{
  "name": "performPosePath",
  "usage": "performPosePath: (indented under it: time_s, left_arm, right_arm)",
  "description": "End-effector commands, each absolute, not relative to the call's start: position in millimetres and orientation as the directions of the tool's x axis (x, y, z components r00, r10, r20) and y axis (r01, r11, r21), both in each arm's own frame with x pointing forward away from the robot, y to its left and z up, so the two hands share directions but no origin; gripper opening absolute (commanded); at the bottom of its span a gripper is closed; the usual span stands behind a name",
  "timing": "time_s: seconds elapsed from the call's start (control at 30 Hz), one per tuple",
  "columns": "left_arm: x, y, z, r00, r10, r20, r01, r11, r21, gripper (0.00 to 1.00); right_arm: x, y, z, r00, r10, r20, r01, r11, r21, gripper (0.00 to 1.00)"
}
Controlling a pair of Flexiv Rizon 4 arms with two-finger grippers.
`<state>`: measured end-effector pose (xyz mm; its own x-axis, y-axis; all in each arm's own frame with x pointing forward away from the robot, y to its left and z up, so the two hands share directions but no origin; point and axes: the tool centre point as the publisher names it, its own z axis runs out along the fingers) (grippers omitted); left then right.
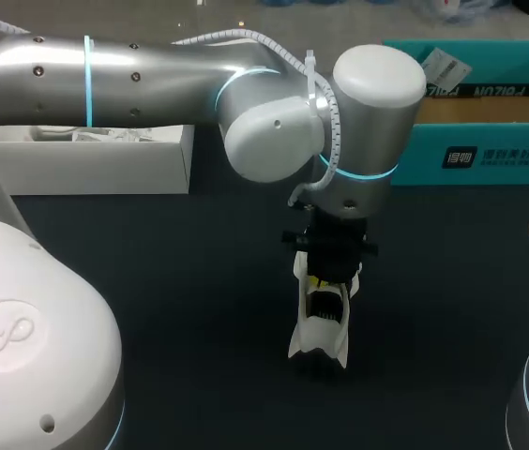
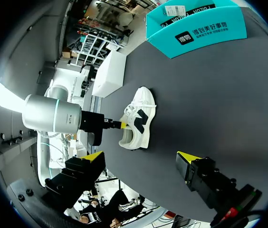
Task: Take the shoe out of the shoebox, open the shoe tongue, remove and reinsert the insole, then place the shoe into the shoebox
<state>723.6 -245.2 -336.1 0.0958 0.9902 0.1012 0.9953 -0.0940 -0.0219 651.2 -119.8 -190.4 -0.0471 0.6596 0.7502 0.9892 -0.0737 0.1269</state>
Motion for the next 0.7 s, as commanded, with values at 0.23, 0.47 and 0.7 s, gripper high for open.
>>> performPosePath:
  time_s: [0.23, 0.47, 0.7]
  left_arm:
    - [751, -253, -309, 0.084, 0.993, 0.079, 0.995, -0.088, 0.043, 0.0]
    - [758, -261, -327, 0.088, 0.992, 0.087, 0.996, -0.089, 0.006, 0.0]
    - [729, -262, -340, 0.106, 0.991, 0.078, 0.994, -0.103, -0.043, 0.0]
  right_arm:
    - [650, -119, -190, -0.046, 0.661, 0.749, 0.989, -0.076, 0.128, 1.0]
    - [650, -119, -190, -0.046, 0.661, 0.749, 0.989, -0.076, 0.128, 1.0]
    - [650, -119, -190, -0.046, 0.661, 0.749, 0.989, -0.076, 0.128, 1.0]
